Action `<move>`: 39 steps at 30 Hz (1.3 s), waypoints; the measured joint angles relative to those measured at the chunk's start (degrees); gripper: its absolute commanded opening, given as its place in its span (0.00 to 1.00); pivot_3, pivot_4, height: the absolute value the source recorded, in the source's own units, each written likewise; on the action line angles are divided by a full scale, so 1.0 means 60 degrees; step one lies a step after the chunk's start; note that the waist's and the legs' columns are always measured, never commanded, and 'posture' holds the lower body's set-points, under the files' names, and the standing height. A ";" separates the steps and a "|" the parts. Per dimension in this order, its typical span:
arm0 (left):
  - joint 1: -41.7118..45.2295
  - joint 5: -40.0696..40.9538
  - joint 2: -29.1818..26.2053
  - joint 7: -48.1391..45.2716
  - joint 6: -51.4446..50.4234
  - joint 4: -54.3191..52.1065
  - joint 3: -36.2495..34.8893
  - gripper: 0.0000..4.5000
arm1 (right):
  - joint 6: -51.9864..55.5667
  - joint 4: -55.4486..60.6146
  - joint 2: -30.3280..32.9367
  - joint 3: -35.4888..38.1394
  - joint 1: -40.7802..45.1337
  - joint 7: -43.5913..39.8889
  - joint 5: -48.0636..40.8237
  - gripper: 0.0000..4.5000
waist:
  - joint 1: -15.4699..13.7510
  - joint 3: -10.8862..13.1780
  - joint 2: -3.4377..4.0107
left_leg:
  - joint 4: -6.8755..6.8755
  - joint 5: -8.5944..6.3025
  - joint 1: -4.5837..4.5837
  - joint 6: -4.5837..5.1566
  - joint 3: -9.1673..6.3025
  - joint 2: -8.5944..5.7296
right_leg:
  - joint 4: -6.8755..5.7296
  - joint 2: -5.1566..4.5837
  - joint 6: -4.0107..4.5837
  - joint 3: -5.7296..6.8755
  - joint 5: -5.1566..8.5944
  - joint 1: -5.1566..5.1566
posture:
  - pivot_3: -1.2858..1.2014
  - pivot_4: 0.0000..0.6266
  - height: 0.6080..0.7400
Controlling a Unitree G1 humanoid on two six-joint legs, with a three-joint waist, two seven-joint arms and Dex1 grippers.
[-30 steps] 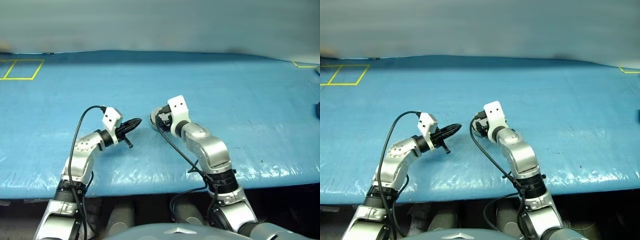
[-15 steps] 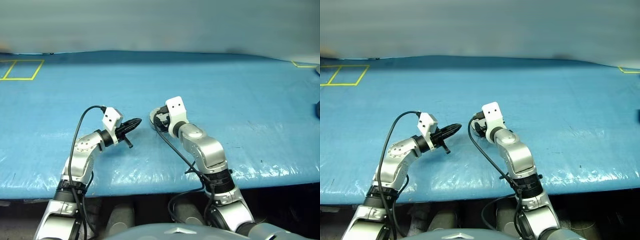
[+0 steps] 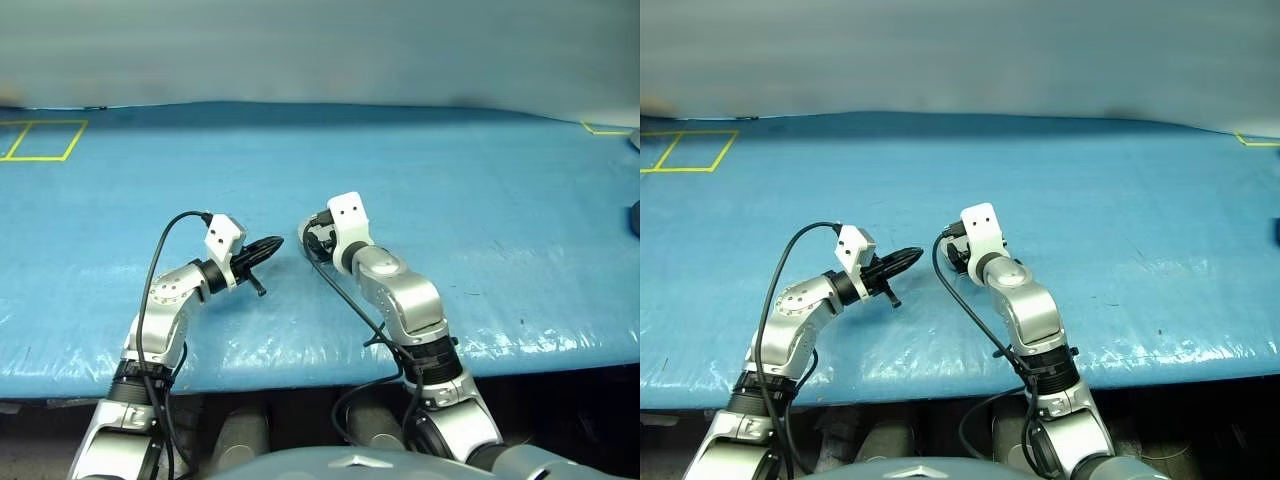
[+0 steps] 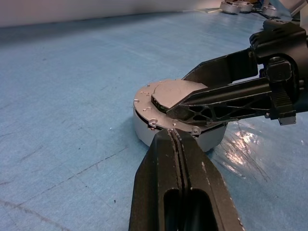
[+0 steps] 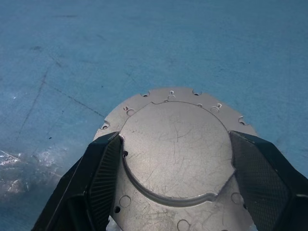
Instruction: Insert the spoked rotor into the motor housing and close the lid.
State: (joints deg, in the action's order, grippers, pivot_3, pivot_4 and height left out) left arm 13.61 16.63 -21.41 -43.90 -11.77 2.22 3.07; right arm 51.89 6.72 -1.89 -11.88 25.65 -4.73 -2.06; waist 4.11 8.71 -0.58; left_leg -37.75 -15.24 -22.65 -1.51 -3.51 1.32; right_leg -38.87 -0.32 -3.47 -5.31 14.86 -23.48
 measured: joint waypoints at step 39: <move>-0.0078 0.0004 0.0079 0.0027 -0.0001 -0.0002 -0.0077 0.00 | -0.0912 -0.0036 0.0363 0.0109 -0.1082 0.0439 0.0234 0.71 | -0.0404 -0.0121 -0.0012 | 0.0051 0.0001 0.0177 0.0026 -0.0042 -0.0027 | 0.0159 -0.0032 -0.0076 0.0035 0.0039 0.0208 | 0.52 0.24 1.00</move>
State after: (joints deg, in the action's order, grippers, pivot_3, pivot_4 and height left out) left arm 13.14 16.66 -20.94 -43.74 -11.77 2.21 2.61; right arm 46.42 6.51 0.29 -11.22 19.16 -2.10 -0.66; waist 1.68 7.99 -0.65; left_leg -37.45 -15.23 -21.59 -1.35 -3.75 1.15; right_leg -37.92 -0.51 -3.92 -5.10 15.09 -22.23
